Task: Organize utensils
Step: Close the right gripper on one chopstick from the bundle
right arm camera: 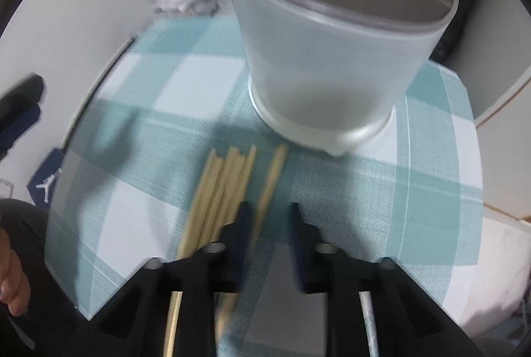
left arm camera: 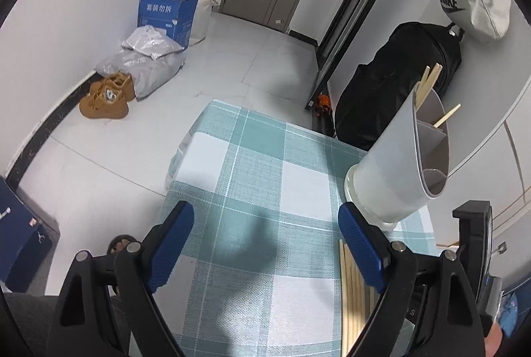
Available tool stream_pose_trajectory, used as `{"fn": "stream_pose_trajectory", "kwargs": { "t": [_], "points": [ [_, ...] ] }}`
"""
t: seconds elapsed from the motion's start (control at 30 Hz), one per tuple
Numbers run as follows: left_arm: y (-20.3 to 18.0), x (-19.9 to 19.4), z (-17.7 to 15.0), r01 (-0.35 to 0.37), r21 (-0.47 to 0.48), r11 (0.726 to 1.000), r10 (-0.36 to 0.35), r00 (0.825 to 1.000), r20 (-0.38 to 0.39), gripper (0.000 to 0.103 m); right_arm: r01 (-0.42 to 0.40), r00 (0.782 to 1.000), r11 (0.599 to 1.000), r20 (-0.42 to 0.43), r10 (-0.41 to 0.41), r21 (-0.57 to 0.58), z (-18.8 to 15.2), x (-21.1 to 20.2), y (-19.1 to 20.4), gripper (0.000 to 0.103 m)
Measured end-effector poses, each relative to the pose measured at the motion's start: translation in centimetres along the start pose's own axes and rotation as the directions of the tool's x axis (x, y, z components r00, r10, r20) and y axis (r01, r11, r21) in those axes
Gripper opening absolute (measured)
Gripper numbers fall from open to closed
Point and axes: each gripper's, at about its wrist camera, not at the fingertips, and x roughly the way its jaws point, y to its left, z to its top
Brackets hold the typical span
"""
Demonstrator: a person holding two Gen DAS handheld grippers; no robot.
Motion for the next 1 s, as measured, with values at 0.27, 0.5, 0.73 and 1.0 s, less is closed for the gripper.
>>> {"fn": "stream_pose_trajectory", "kwargs": {
  "t": [0.27, 0.5, 0.73, 1.0],
  "points": [
    [0.4, -0.1, 0.2, 0.025, -0.029, 0.999, -0.025, 1.000, -0.014, 0.086, -0.002, 1.000, 1.000, -0.016, 0.002, -0.003, -0.1, -0.4, -0.4, 0.015],
    [0.8, -0.1, 0.4, 0.015, -0.032, 0.999, -0.016, 1.000, -0.023, 0.086, 0.016, 1.000, 1.000, 0.002, -0.016, 0.020, 1.7, 0.3, -0.7, 0.016],
    [0.7, 0.6, 0.1, 0.003, -0.017, 1.000, -0.004, 0.999, -0.052, 0.086, -0.018, 0.999, 0.998, 0.051, 0.014, 0.067, 1.0, -0.3, -0.9, 0.005],
    [-2.3, 2.2, -2.1, 0.068, 0.103, 0.992, -0.046, 0.979, -0.201, 0.086, -0.233, 0.960, 0.944, 0.210, 0.185, 0.236, -1.6, -4.2, -5.4, 0.005]
  ]
}}
